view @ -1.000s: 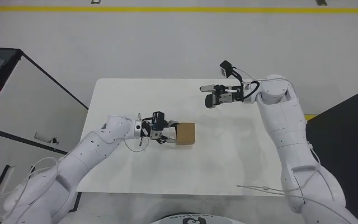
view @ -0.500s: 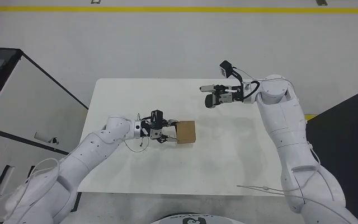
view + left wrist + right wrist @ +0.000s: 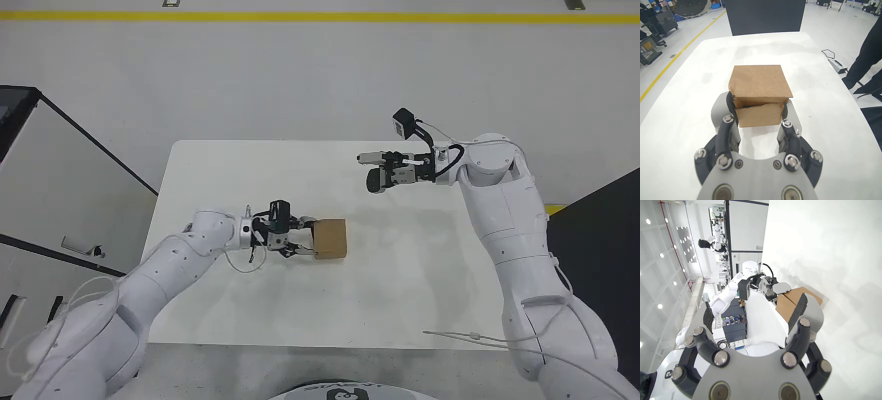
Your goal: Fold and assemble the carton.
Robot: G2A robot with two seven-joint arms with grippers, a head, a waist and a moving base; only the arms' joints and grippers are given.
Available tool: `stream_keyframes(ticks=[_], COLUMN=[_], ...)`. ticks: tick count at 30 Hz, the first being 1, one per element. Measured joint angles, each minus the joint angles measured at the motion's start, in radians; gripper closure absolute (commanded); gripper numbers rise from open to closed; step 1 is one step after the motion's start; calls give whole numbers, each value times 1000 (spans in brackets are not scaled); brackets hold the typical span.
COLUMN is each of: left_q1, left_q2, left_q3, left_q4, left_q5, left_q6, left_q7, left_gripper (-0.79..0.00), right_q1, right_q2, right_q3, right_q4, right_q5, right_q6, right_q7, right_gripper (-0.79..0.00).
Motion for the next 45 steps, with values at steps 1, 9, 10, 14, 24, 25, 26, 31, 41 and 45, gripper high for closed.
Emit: stream_keyframes(ticks=[1, 9, 10, 14, 24, 25, 26, 31, 41, 45], left_q1=[-3, -19, -21, -26, -37, -37, -37, -41, -50, -55], left_q2=[-5, -43, -47, -63, -86, -86, -86, -83, -39, 0], left_q3=[4, 34, 37, 48, 76, 78, 80, 91, 83, 72], left_q4=[10, 92, 100, 128, 170, 171, 172, 175, 167, 139], left_q5=[2, -3, -4, -10, -17, -19, -20, -29, -48, -58], left_q6=[1, 11, 11, 13, 20, 22, 23, 32, 78, 91], left_q7=[7, 38, 39, 40, 48, 49, 51, 59, 106, 119], left_gripper=[0, 0, 0, 0, -785, -785, -785, -785, -785, -785], right_q1=[0, 0, 0, 0, 0, 0, 0, 0, 0, 0], right_q2=[0, 0, 0, 0, 0, 0, 0, 0, 0, 0], right_q3=[0, 0, 0, 0, 0, 0, 0, 0, 0, 0], right_q4=[0, 0, 0, 0, 0, 0, 0, 0, 0, 0], right_q5=[0, 0, 0, 0, 0, 0, 0, 0, 0, 0], right_q6=[0, 0, 0, 0, 0, 0, 0, 0, 0, 0], right_q7=[0, 0, 0, 0, 0, 0, 0, 0, 0, 0], right_gripper=[-785, -785, -785, -785, -785, -785, -785, -785, -785, -785])
